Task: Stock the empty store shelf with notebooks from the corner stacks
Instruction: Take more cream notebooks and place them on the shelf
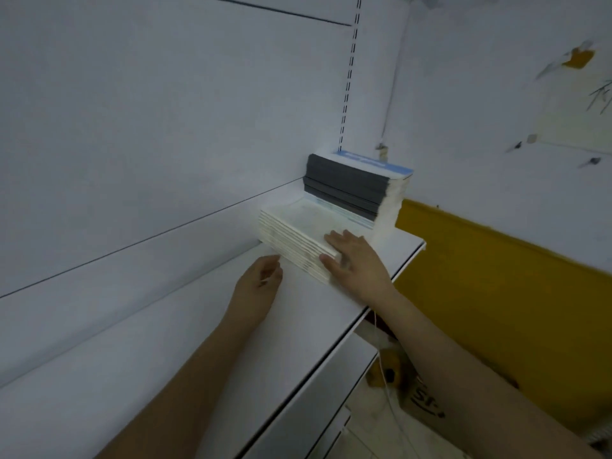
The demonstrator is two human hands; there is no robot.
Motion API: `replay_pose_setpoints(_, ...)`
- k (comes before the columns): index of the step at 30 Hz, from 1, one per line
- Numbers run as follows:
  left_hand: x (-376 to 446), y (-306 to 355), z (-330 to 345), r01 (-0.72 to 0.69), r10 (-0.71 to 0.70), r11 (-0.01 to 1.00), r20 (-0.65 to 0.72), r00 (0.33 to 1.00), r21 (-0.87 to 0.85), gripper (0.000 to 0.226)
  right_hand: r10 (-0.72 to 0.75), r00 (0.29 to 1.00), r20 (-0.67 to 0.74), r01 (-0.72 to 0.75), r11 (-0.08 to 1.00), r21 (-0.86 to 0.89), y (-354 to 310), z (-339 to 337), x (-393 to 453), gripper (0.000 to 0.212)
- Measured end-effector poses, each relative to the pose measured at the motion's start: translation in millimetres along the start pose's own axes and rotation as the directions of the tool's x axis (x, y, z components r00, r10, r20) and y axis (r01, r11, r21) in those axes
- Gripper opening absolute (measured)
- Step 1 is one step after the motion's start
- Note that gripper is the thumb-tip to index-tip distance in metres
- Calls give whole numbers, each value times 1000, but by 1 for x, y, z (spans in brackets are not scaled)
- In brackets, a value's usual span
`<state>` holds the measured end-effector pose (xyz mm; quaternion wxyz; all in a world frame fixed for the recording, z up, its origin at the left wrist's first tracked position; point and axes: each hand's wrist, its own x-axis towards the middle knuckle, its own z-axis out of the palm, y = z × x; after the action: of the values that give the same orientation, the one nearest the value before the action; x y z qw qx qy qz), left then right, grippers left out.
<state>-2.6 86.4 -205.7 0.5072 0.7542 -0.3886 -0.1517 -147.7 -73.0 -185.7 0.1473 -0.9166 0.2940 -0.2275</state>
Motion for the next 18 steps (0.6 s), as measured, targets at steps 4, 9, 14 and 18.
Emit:
replay_pose_setpoints(4,2,-4,-1,76,-94,920,-28,995,-386,24,5,972,-236,48,975,218,-17,22,-11,45)
replay_pose_setpoints(9,0,17,-8,301,-239,405,217,946,-863,49,-62,956,-286,160,929,332,-64,35,-36,45)
replay_pose_setpoints(14,-2,8,-18,362,-385,246,252,888,-899,30,-351,919,-180,392,870,299,-71,35,-51,52)
replay_pose_setpoints(18,1,4,-20,349,-471,221,214,856,-911,33,-116,939,-325,159,981,110,-32,23,-21,53)
